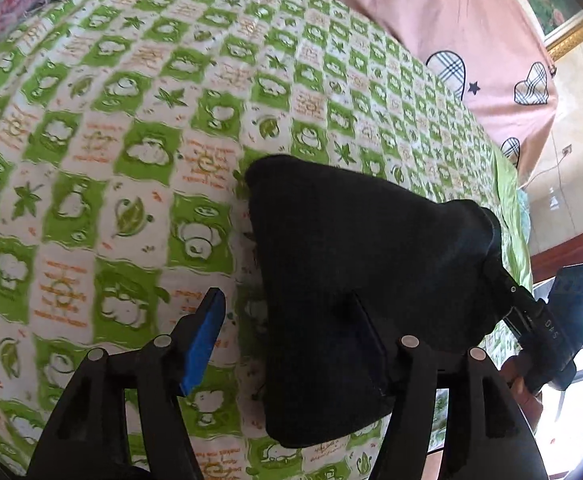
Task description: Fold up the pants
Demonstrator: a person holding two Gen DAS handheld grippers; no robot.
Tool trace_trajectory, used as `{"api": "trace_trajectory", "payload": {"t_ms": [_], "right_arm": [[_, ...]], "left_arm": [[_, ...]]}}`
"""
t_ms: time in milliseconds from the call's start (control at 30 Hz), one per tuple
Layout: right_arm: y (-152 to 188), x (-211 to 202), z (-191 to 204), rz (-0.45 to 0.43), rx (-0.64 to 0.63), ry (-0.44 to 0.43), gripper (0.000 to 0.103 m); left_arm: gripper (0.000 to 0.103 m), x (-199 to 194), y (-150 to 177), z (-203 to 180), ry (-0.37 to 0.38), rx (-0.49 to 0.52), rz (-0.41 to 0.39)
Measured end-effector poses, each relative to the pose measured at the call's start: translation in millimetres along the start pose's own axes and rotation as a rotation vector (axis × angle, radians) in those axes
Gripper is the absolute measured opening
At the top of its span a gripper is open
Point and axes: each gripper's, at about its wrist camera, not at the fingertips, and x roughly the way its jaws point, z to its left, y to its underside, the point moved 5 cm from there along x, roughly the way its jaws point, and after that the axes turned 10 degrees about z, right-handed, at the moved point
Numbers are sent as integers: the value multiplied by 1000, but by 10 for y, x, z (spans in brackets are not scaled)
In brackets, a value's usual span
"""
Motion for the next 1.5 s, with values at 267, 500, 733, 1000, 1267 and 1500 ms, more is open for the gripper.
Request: {"api": "trace_trajectory", "payload": {"t_ms": [267, 500, 733, 1000, 1267, 1500], "right_arm": [[40, -51, 10, -1, 0, -11, 38], [-143, -226, 333, -54, -50, -68, 36], [-426, 83, 701, -55, -105, -130, 36], [-667, 663, 969, -1, -158, -134, 36], [-628, 1025, 812, 75, -152, -84, 39], [-599, 1078, 635, 86, -142, -39, 54]], "left_arm": [[22, 66, -24, -234, 32, 44, -13], [20, -414, -77, -415, -16, 94, -154], [20, -879, -341, -128, -73, 48, -251], [20, -926, -579, 302, -155, -7, -273], [25, -583, -577, 562, -177, -33, -219], [54, -505, -537, 693, -175, -50, -212]]}}
